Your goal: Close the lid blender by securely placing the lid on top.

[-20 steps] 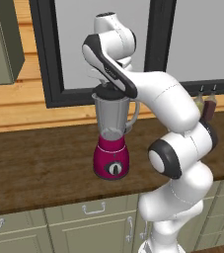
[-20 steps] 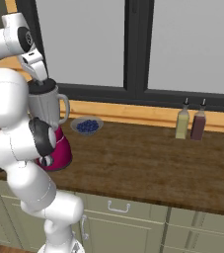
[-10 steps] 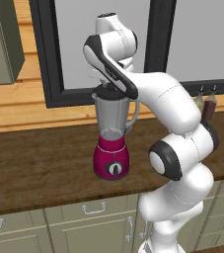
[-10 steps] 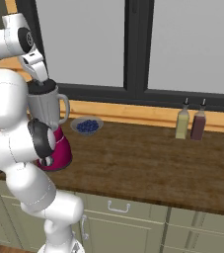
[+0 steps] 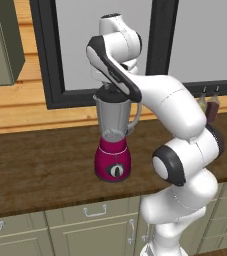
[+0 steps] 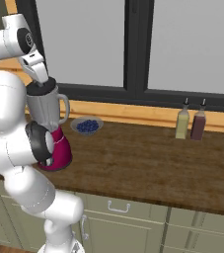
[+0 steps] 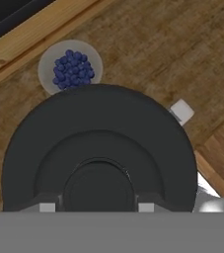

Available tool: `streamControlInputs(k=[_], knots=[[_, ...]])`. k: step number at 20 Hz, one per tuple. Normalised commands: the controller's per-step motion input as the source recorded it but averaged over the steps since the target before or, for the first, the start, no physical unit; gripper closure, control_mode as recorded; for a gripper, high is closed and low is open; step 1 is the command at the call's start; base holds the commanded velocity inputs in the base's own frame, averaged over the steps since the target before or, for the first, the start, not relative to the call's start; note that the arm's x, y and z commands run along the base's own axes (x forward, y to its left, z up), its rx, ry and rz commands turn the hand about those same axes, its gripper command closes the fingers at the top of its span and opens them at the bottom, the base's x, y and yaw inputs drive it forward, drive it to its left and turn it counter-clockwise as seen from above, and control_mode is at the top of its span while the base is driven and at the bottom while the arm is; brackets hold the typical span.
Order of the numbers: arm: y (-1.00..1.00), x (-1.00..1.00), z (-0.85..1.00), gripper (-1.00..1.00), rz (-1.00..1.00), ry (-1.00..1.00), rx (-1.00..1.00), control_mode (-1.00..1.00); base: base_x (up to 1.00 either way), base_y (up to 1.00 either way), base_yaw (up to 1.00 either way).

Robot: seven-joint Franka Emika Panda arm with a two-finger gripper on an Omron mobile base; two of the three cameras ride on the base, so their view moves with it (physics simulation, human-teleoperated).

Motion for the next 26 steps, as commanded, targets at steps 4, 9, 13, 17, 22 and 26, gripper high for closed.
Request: streamControlInputs(k=[4,9,13,17,22,26], knots=[[0.0,-0.14,0.0,1.0,0.0,0.01,0.0,-1.0,0.0,0.0,0.0],[0.0,-0.08,0.0,1.0,0.0,0.03,0.0,-1.0,0.0,0.0,0.0],[0.0,-0.02,0.06,1.0,0.0,0.04,0.0,-1.0,0.0,0.0,0.0],[0.0,-0.04,0.15,1.0,0.0,0.04,0.0,-1.0,0.0,0.0,0.0],[0.0,-0.04,0.26,1.0,0.0,0.04,0.0,-1.0,0.0,0.0,0.0],[0.01,-0.11,0.22,1.0,0.0,0.04,0.0,-1.0,0.0,0.0,0.0]])
